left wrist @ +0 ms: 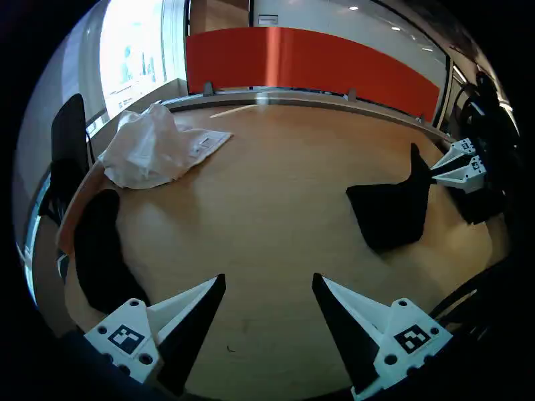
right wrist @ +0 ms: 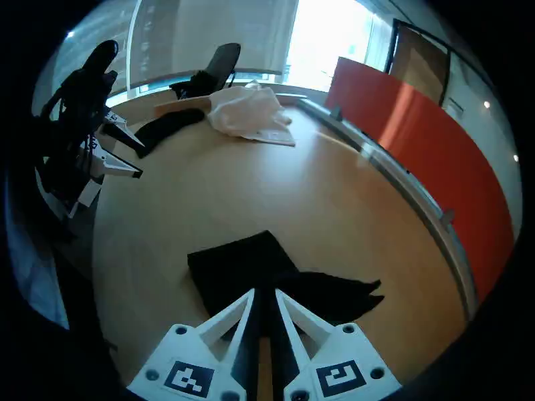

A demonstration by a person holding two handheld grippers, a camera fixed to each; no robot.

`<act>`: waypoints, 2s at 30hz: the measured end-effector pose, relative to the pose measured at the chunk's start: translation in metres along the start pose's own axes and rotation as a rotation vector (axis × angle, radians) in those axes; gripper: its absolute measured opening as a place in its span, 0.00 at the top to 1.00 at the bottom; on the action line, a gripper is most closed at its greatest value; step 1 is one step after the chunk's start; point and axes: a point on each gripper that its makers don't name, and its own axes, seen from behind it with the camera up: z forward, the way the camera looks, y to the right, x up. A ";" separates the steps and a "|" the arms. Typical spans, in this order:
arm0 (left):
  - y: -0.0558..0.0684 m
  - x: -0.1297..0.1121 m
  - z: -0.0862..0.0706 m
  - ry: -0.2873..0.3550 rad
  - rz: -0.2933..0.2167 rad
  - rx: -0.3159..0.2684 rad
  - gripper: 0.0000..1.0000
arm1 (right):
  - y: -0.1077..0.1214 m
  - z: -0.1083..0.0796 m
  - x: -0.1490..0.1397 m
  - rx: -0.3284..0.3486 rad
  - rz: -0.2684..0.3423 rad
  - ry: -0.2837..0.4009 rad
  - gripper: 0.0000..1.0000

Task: Fold towel

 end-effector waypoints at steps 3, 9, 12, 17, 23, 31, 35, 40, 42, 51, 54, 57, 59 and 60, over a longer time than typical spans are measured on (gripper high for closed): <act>-0.001 -0.002 -0.003 0.000 -0.007 0.004 0.04 | -0.011 0.016 0.004 0.029 -0.017 -0.005 0.94; -0.004 -0.007 -0.008 -0.002 -0.017 0.015 0.04 | -0.033 0.039 0.008 0.072 -0.053 -0.023 0.94; -0.006 -0.009 -0.009 -0.004 -0.021 0.021 0.04 | -0.039 0.045 0.008 0.083 -0.061 -0.029 0.94; -0.008 -0.011 -0.010 -0.006 -0.024 0.025 0.04 | -0.043 0.046 0.009 0.091 -0.064 -0.030 0.94; -0.009 -0.013 -0.011 -0.009 -0.024 0.026 0.04 | -0.047 0.045 0.009 0.100 -0.059 -0.031 0.93; -0.011 -0.013 -0.012 -0.010 -0.022 0.030 0.03 | -0.054 0.048 0.001 0.113 -0.057 -0.047 0.82; -0.013 -0.015 -0.013 -0.013 -0.024 0.034 0.04 | -0.058 0.049 -0.002 0.123 -0.049 -0.053 0.70; -0.015 -0.016 -0.014 -0.015 -0.027 0.038 0.04 | -0.056 0.049 -0.003 0.119 -0.034 -0.050 0.39; -0.015 -0.017 -0.013 -0.015 -0.027 0.039 0.04 | -0.055 0.049 -0.003 0.113 -0.028 -0.048 0.34; -0.012 -0.014 -0.012 -0.012 -0.026 0.036 0.04 | -0.048 0.045 -0.015 0.092 0.015 -0.057 0.23; -0.011 -0.014 -0.012 -0.012 -0.021 0.036 0.04 | -0.047 0.043 -0.025 0.082 0.026 -0.070 0.23; -0.012 -0.013 -0.012 -0.012 -0.018 0.038 0.04 | -0.046 0.040 -0.035 0.076 0.036 -0.084 0.23; -0.012 -0.013 -0.012 -0.012 -0.018 0.039 0.04 | -0.045 0.037 -0.042 0.070 0.044 -0.095 0.23; -0.012 -0.013 -0.012 -0.012 -0.018 0.039 0.04 | -0.045 0.036 -0.046 0.068 0.047 -0.100 0.23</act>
